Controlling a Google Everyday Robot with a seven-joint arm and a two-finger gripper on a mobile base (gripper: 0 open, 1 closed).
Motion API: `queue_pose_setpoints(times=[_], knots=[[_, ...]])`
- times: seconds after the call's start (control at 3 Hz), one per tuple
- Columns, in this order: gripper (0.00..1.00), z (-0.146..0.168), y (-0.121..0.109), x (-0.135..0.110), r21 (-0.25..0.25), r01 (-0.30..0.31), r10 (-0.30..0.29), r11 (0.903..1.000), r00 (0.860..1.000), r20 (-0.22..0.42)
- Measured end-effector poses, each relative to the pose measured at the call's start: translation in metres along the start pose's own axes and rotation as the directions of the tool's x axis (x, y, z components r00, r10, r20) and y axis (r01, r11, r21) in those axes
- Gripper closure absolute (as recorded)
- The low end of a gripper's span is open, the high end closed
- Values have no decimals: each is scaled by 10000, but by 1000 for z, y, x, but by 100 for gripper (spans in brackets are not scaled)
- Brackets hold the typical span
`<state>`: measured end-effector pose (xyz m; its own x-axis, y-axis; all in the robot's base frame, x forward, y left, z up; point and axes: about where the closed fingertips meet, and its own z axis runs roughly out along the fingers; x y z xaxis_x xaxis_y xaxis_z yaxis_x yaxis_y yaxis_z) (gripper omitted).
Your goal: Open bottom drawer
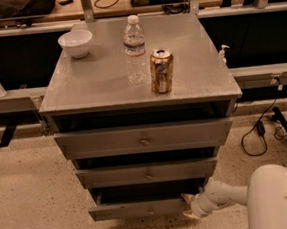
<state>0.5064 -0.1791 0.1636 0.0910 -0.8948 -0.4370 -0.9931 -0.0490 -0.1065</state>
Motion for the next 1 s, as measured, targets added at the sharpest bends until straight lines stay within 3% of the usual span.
queue_pose_setpoints(times=[1.0], knots=[[13, -1, 0, 0, -1, 0, 0, 10000, 10000, 1]])
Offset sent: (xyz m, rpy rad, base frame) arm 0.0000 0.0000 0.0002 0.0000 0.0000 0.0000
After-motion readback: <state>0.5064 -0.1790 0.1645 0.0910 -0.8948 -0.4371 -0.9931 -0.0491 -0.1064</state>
